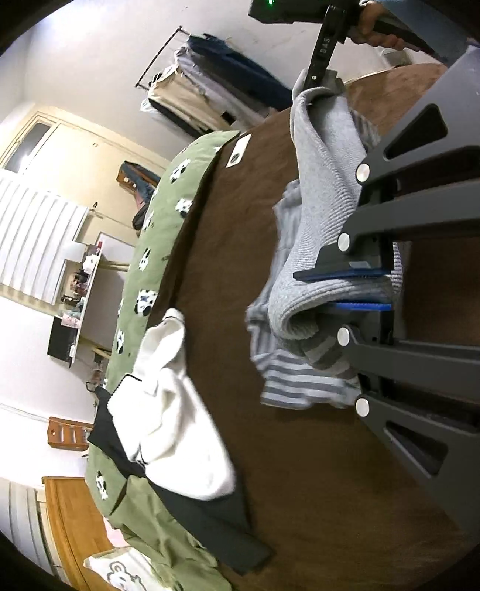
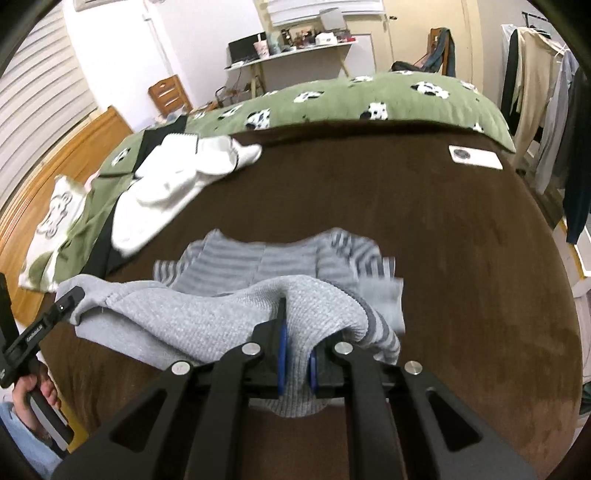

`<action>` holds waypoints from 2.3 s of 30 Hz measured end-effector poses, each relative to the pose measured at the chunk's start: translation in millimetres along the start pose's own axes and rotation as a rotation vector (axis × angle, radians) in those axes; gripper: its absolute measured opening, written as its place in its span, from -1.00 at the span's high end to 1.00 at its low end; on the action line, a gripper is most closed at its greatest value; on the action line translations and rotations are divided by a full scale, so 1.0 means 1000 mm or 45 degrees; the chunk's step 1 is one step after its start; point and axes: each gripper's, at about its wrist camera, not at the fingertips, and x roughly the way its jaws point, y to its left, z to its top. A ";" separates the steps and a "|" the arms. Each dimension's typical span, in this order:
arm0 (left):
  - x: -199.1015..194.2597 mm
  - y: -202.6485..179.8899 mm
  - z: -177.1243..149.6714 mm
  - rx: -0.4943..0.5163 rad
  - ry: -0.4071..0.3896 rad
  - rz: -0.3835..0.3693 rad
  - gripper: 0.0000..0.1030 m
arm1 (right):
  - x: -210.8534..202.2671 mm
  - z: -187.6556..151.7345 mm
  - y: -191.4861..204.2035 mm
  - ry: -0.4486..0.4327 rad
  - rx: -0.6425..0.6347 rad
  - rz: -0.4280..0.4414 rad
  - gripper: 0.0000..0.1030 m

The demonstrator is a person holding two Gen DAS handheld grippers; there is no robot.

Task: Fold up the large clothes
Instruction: 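Grasp the ribbed waistband with both tools and lift it, then fold the waistband over toward the hood with both tools and release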

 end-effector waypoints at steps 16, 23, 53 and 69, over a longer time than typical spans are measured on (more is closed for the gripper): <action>0.180 0.025 0.024 0.118 0.196 0.084 0.75 | 0.175 0.023 -0.047 0.148 0.152 -0.119 0.81; 0.199 0.034 0.008 0.117 0.205 0.081 0.73 | 0.185 0.017 -0.051 0.137 0.144 -0.108 0.78; 0.133 0.010 0.006 0.114 0.166 0.176 -0.87 | 0.106 0.001 -0.009 0.011 0.008 -0.115 -0.81; 0.181 -0.015 -0.031 0.220 0.213 0.150 -0.87 | 0.169 -0.032 -0.008 0.026 -0.066 -0.206 -0.66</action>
